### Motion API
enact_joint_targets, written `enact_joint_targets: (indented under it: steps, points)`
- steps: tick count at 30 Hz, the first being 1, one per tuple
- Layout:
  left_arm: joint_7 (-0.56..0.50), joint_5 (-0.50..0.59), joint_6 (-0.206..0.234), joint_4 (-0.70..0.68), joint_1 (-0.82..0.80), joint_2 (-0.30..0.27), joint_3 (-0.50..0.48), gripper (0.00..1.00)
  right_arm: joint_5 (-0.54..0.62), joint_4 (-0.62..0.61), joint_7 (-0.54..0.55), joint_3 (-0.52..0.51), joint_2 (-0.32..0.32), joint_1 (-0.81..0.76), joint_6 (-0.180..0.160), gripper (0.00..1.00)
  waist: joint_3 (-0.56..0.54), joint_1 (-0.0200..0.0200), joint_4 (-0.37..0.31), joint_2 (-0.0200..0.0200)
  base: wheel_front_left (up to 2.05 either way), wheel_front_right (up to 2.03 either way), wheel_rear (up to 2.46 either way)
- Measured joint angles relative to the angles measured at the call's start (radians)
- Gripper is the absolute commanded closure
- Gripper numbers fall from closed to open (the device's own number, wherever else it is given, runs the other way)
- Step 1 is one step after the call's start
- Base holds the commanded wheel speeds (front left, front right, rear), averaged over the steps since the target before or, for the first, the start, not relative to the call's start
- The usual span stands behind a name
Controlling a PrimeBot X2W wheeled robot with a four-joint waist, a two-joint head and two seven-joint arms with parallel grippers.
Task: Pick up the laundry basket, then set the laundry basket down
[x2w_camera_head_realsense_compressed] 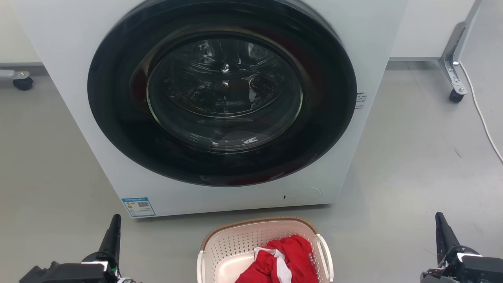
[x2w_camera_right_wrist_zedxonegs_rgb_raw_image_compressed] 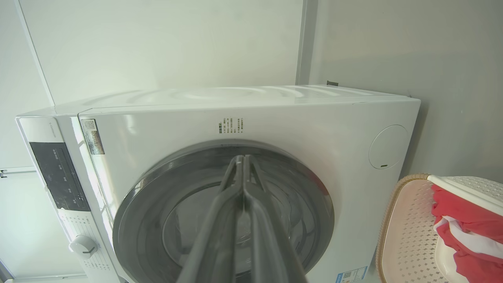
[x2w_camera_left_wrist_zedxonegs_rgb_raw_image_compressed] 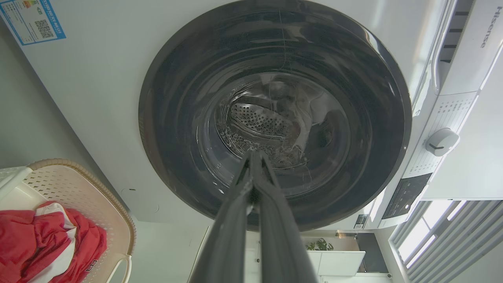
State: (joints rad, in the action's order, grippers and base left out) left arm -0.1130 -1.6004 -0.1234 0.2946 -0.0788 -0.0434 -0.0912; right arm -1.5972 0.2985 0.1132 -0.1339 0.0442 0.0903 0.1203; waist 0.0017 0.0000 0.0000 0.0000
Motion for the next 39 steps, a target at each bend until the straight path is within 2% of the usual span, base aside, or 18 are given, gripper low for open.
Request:
enact_joint_targets:
  steps: [39]
  points:
    - [0.0,0.0,0.0,0.001,0.0,0.0,0.0,1.0,0.0,0.0,0.0,0.0,0.0,0.0,0.0,1.0,0.0,0.0,0.0,0.0,0.0,0.0,0.0]
